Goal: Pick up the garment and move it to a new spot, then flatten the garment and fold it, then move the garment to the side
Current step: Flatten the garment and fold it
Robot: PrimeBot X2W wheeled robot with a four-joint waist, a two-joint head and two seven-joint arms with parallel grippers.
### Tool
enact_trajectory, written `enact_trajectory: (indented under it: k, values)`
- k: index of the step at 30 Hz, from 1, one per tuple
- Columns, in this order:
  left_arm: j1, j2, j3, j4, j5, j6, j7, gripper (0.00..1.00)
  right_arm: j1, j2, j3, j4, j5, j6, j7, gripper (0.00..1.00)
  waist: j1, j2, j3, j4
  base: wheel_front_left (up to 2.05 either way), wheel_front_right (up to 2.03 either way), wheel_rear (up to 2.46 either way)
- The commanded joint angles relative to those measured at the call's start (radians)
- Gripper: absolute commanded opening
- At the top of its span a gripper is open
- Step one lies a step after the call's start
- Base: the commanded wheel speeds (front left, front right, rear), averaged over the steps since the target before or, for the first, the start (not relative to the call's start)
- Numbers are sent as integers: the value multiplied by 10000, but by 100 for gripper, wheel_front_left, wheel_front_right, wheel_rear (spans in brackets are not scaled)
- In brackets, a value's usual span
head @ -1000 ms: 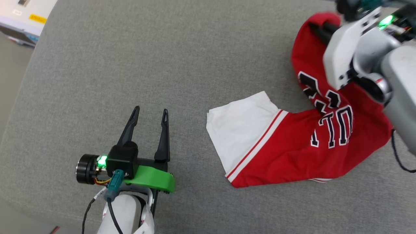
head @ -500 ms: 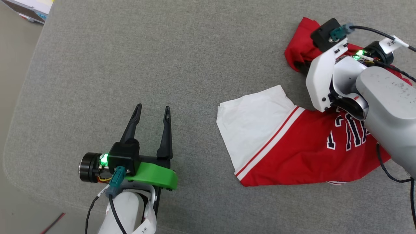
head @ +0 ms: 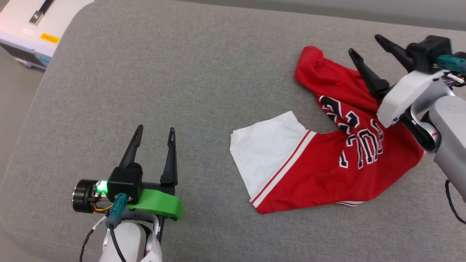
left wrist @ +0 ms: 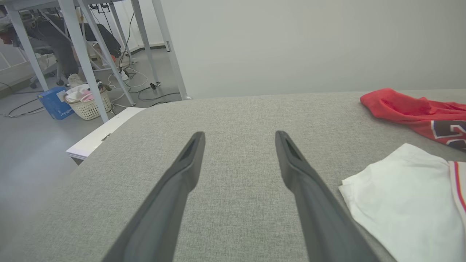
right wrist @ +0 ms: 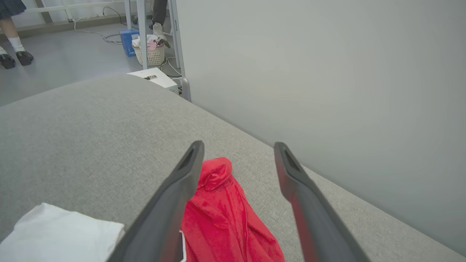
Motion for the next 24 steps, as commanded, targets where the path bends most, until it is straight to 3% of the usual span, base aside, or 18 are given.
enact_trajectory:
  k: [1, 6, 11, 18, 24]
  values:
    - [-26, 131, 61, -33, 75, -90, -59, 100, 531, -36, -790, -556, -428, -7, -81, 100, 0, 0, -510, -485, 0, 0, 0]
    - [-349, 444, 166, 87, 66, -446, -59, 100, 3039, 250, -3770, -2674, -2185, -7, -88, 100, 0, 0, -850, -784, 0, 0, 0]
    - [-1034, 887, 57, 483, -55, -892, -59, 100, 5585, 1080, -6023, -4572, -3771, -7, -89, 100, 0, 0, -1122, -1044, 0, 0, 0]
    - [-2672, 1693, -910, 1629, -709, -1230, 466, 100, 7864, 1979, -7563, -5806, -4821, -7, -90, 100, 0, 0, -1369, -1230, 0, 0, 0]
    - [-4419, 2739, -3309, 2204, -3143, -1248, 3225, 100, 9002, 2629, -8163, -6093, -5128, -7, -90, 100, 0, 0, -1465, -1425, 0, 0, 0]
